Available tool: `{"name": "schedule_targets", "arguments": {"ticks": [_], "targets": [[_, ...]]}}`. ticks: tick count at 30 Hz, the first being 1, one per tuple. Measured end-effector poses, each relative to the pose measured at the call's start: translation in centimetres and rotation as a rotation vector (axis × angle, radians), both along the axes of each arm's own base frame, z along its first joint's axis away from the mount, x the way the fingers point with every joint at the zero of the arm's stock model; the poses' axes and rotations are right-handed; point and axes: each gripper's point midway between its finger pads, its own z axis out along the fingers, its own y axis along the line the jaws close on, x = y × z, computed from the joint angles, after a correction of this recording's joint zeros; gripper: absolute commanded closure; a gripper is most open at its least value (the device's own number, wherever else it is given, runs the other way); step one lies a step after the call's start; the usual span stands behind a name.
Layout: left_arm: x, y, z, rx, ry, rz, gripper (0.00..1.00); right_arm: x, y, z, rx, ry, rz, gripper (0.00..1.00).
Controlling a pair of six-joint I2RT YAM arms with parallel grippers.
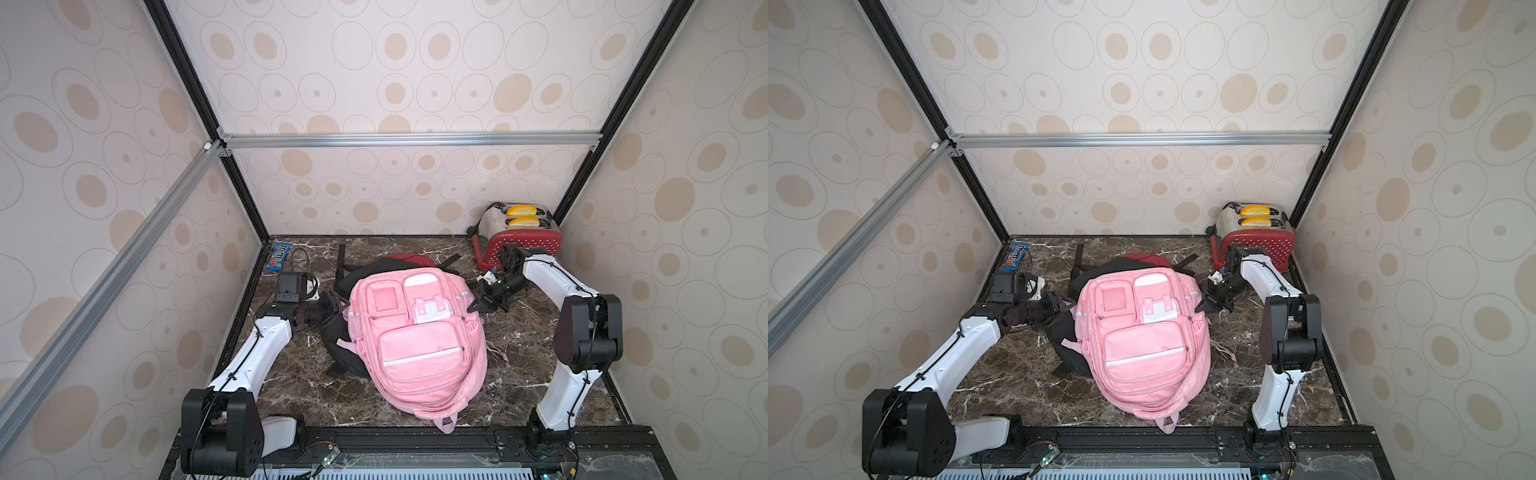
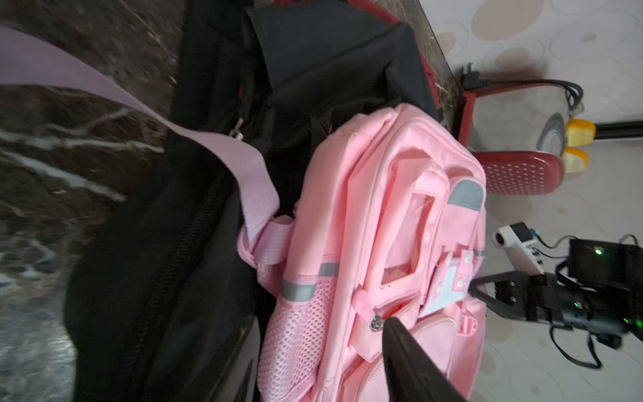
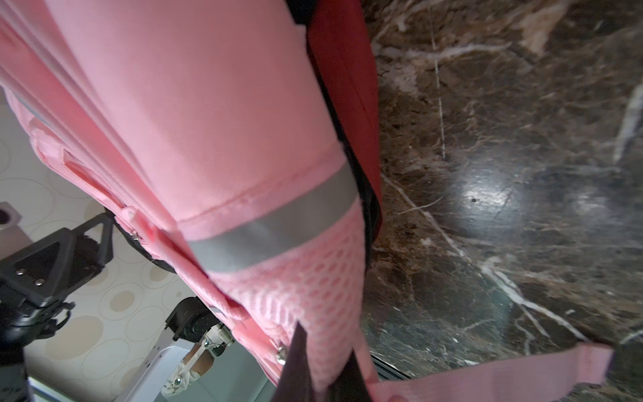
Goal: Zip up the backpack
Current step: Place the backpack on the backpack.
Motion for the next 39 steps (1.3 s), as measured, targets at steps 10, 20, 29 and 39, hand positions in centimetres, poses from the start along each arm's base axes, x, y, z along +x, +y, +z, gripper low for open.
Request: {"name": "schedule_targets", "arguments": {"ticks": [10,20,29,39], "targets": [[-2.2,-1.3,-1.1,-0.047,0.047,-0.103,0.40,1.6,1.7,-0.5,0.145,0.039,-0.134,1.00],[-6.2,0.7,-2.9,0.103,0.164,-0.103,0.38,1.5,1.8,-1.3,0.230,0.078,-0.339,1.00],[-5.5,-0.4,-5.1,0.020,0.145,-0.081,0.37,1.8,2.0,-2.0,0.298,0.122,-0.473,1.00],[-4.3,-3.8,-4.3,-0.092,0.069,-0.111,0.37,3.6,2.6,-1.1,0.375,0.115,-0.532,1.00]]}}
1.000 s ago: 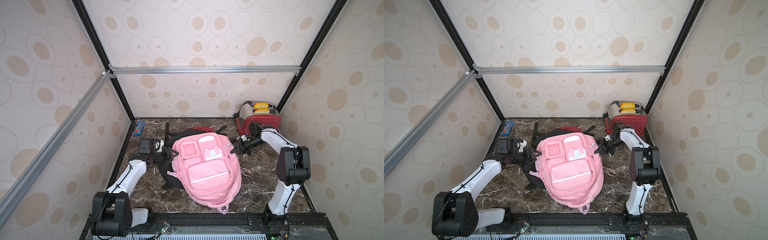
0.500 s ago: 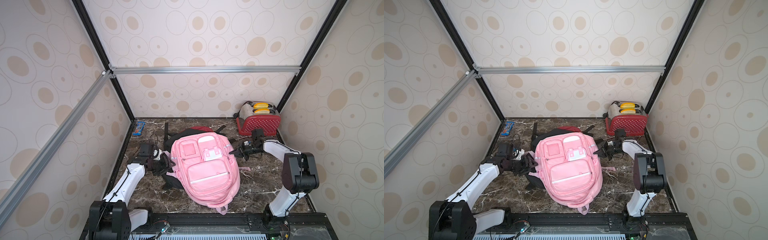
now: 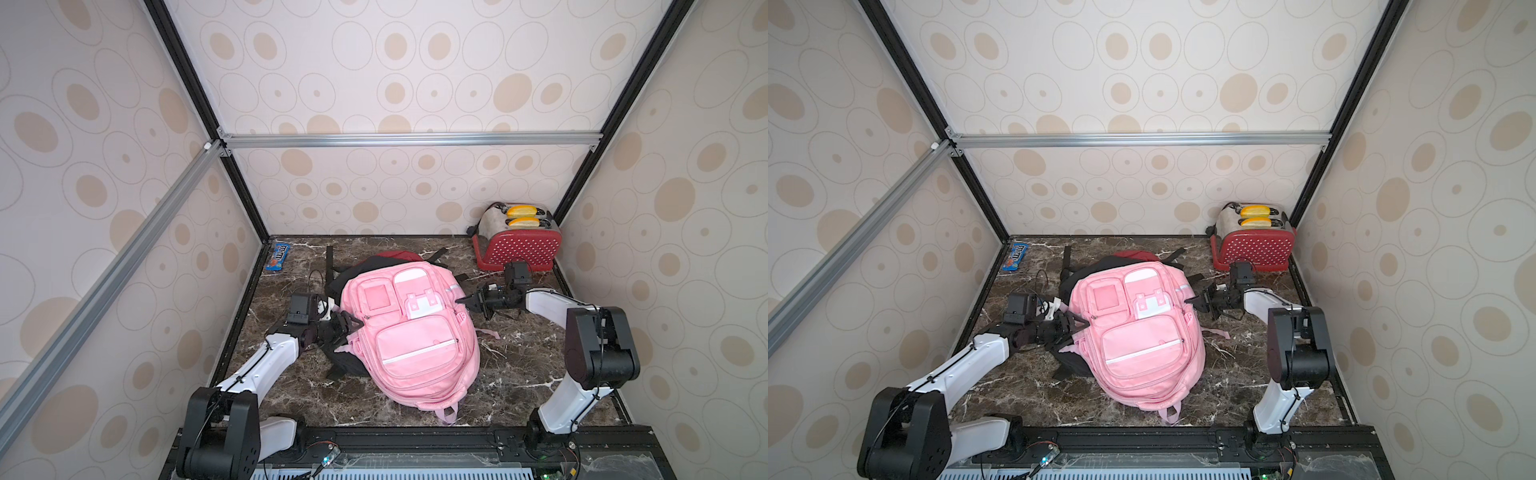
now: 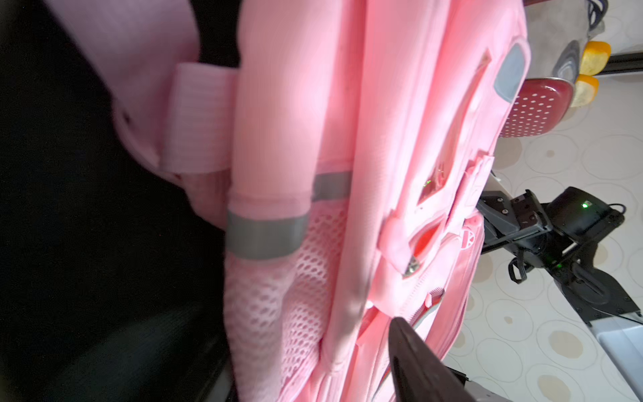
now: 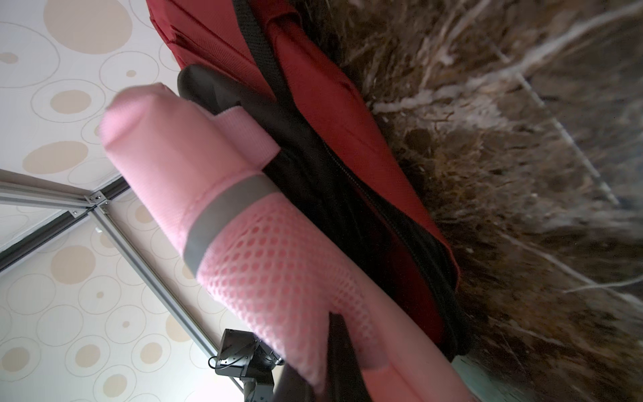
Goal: Zip up the backpack
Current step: Place the backpack on the backpack.
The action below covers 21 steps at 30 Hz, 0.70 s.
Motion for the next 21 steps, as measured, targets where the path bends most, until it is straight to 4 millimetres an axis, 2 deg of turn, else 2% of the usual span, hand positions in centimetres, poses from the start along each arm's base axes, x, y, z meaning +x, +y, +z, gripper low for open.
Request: {"name": "schedule_targets", "arguments": {"ticks": [3,5,7,8,10,12,13,15,19,21], "targets": [[0.3,-0.4,-0.4,-0.037,0.000,0.013,0.44,0.5,0.1,0.2,0.015,-0.004,-0.015,1.00],[0.6,-0.6,-0.6,-0.065,0.007,0.025,0.58,0.7,0.1,0.1,0.025,-0.005,-0.028,1.00],[0.9,-0.9,-0.4,-0.098,0.013,0.037,0.78,0.8,0.2,-0.1,0.037,0.003,-0.040,1.00],[1.1,-1.1,-0.2,-0.110,0.006,0.038,0.85,0.8,0.2,-0.2,0.041,0.007,-0.046,1.00],[1.6,-1.3,0.4,-0.135,-0.013,0.047,0.91,1.1,0.2,-0.5,0.050,0.013,-0.060,1.00],[2.1,-1.4,0.9,-0.159,-0.037,0.055,0.91,1.4,0.1,-0.5,0.058,0.015,-0.073,1.00],[2.3,-1.5,1.2,-0.173,-0.046,0.061,0.86,1.5,0.0,-0.5,0.061,0.013,-0.077,1.00],[2.7,-1.7,1.6,-0.203,-0.061,0.071,0.64,1.9,0.1,-0.3,0.069,0.005,-0.084,1.00],[3.6,-2.0,2.5,-0.258,-0.071,0.091,0.54,2.3,0.1,-0.3,0.079,0.004,-0.096,1.00],[3.9,-2.1,2.7,-0.270,-0.075,0.095,0.53,2.5,0.2,-0.2,0.084,0.002,-0.100,1.00]]}}
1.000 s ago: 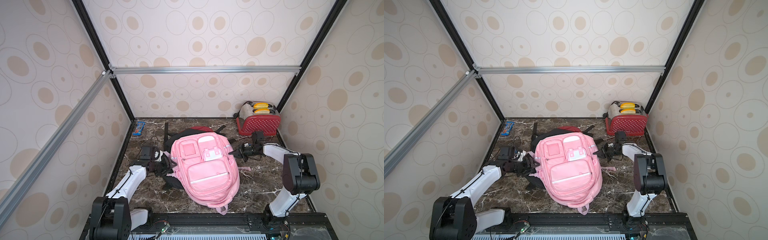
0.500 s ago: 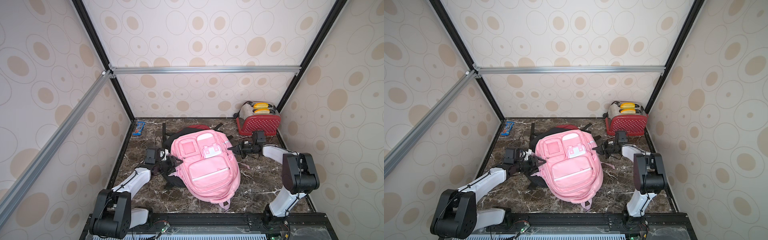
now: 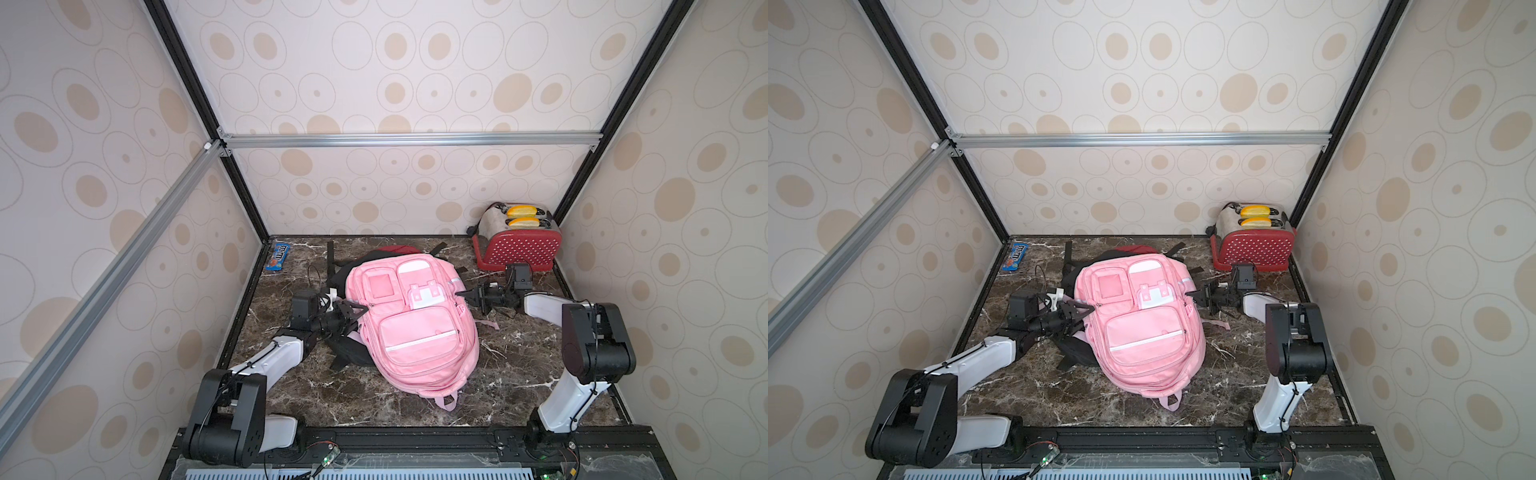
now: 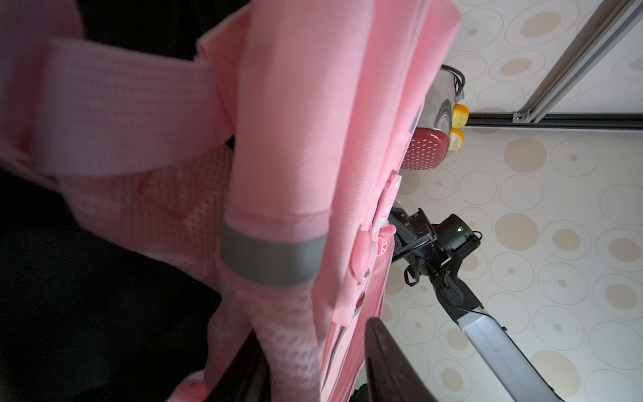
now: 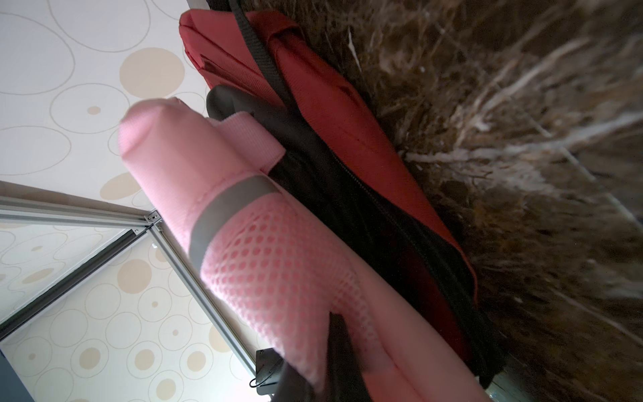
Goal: Zip up the backpack
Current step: Place the backpack on the backpack.
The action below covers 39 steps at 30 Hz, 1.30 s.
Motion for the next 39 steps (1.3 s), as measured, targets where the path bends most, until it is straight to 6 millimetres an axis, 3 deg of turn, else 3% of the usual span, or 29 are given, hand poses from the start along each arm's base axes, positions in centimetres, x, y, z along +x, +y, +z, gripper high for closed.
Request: {"name": "schedule_targets", "arguments": {"ticks": [11,13,18,24,25,27,29,31,36,38,39], "targets": [[0.1,-1.0,-1.6,0.010,0.033,-0.024,0.56,0.7,0.5,0.0,0.024,0.009,-0.020,1.00],[0.1,-1.3,-1.9,0.014,0.036,-0.030,0.63,1.0,0.7,0.1,0.028,0.003,-0.026,1.00],[0.2,-1.6,-2.9,0.027,0.044,-0.039,0.96,1.6,0.7,0.3,0.033,-0.011,-0.045,1.00],[-0.1,-1.2,-3.0,0.085,0.021,-0.038,1.00,1.7,0.7,0.6,0.005,-0.019,-0.024,0.99],[-0.2,-1.1,-2.8,0.103,0.017,-0.037,1.00,1.7,0.6,0.8,-0.026,-0.028,-0.004,0.90],[-0.5,-0.9,-2.4,0.132,0.014,-0.032,1.00,1.8,0.4,1.6,-0.101,-0.047,0.041,0.63],[-0.8,-0.6,-2.0,0.153,0.012,-0.024,1.00,2.4,-0.1,3.5,-0.203,-0.103,0.089,0.48],[-0.9,-0.4,-1.6,0.167,0.015,-0.018,1.00,3.1,-1.2,6.4,-0.344,-0.190,0.139,0.43],[-0.3,-0.4,-0.1,0.177,0.012,-0.019,1.00,5.3,-3.5,18.0,-0.824,-0.568,0.244,0.42],[0.0,-0.5,0.5,0.173,0.007,-0.017,1.00,4.5,-2.1,22.0,-0.972,-0.724,0.319,0.46],[0.1,-0.5,0.8,0.169,0.005,-0.015,1.00,3.5,-0.4,23.4,-1.018,-0.805,0.376,0.48]]}}
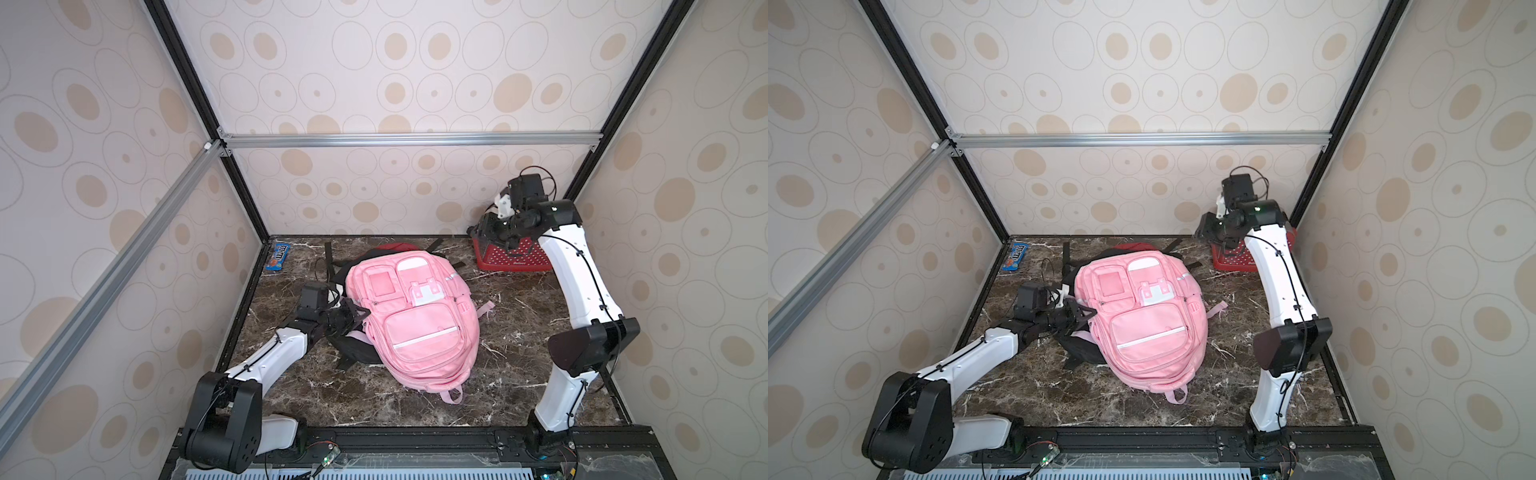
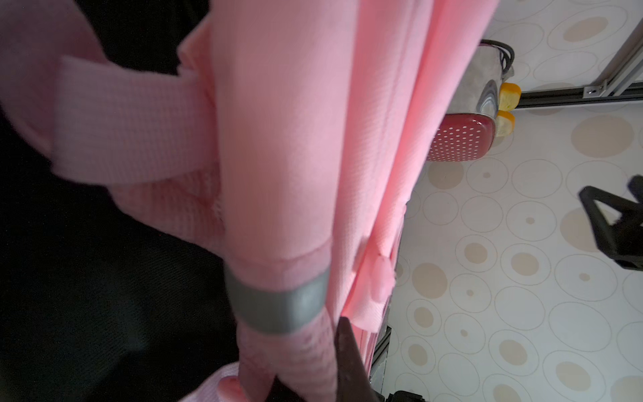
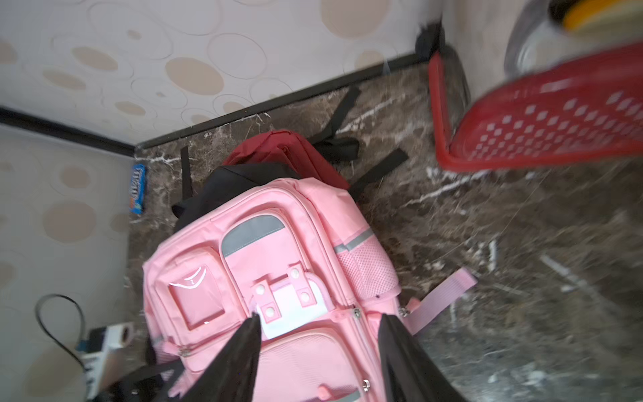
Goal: Zip up the backpack
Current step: Place the backpack on the backpack.
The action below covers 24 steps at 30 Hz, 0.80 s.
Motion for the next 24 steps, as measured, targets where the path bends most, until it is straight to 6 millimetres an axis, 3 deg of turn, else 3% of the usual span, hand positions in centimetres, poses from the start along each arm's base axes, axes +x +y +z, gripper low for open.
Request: {"name": "schedule_targets", "arguments": {"ticks": [2,4,6,9,12,14,24], "targets": [[0.3,-0.1,0.8,-0.009,-0.005,0.003,1.00,-2.7,4.1,1.0,-0.089,-0.060,0.145,0.52],[0.8,-0.2,1.8,-0.019,-0.014,0.006,1.00,-5.8,8.7,0.4,-0.167,-0.080,0.310,0.55],[1.4,-0.4,3.2,-0.038,-0.034,0.011,1.00,-8.7,13.3,-1.3,-0.219,-0.075,0.469,0.56],[2.5,-0.7,5.1,-0.071,-0.058,0.021,1.00,-11.5,17.2,-4.8,-0.280,-0.020,0.623,0.58],[3.5,-0.9,6.2,-0.095,-0.072,0.030,1.00,-12.2,18.6,-7.3,-0.309,0.028,0.685,0.59],[3.7,-0.9,6.3,-0.103,-0.072,0.034,1.00,-12.1,19.0,-7.8,-0.306,0.039,0.698,0.59],[3.7,-1.0,7.0,-0.132,-0.060,0.051,1.00,-11.5,21.0,-5.7,-0.206,-0.015,0.724,0.56]]}}
